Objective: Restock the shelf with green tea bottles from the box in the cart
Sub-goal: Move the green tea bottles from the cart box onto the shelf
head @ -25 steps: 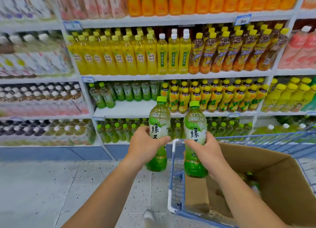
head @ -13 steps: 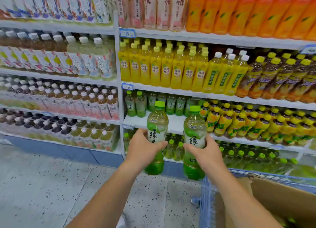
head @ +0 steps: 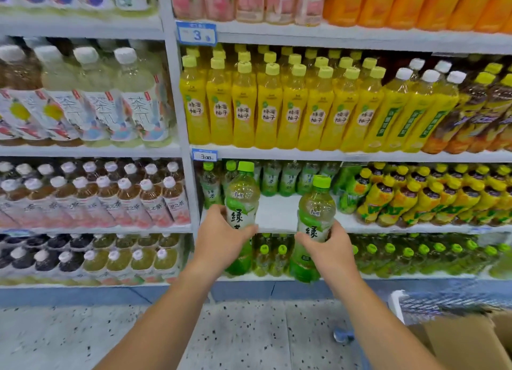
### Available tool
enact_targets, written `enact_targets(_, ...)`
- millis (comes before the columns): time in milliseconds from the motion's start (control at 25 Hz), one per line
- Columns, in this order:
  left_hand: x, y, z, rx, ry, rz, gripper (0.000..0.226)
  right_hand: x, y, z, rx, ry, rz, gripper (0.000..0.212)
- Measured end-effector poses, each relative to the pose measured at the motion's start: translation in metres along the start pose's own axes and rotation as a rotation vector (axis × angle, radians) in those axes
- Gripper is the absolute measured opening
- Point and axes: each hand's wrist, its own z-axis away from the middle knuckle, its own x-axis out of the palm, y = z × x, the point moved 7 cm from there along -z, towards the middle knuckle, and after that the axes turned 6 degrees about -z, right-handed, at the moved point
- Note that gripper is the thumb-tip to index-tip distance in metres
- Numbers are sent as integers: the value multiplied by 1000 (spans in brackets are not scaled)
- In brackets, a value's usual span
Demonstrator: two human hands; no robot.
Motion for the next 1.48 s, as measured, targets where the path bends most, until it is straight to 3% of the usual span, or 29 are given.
enact_targets(480, 126, -90, -165, 217, 220, 73, 41, 101, 110, -194, -206, -52, 54, 41)
enact_targets(960, 180, -118, -191, 571, 362, 144, 44, 135, 147, -243, -550, -103, -31, 34)
enact_targets(1080, 185, -131, -191, 573, 380, -13, 69, 137, 159, -243, -605, -157, 18, 30)
enact_targets(1200, 191, -144, -185, 574, 327, -107, 89, 130, 178, -232, -726, -176, 279, 33)
enact_targets(1320, 196, -147, -184, 557, 343, -174, 89, 126, 182, -236, -742, -140, 354, 26)
enact_targets(1480, 193, -141, -197, 495, 416, -260, 65, 132, 174, -262, -706, -81, 300, 32)
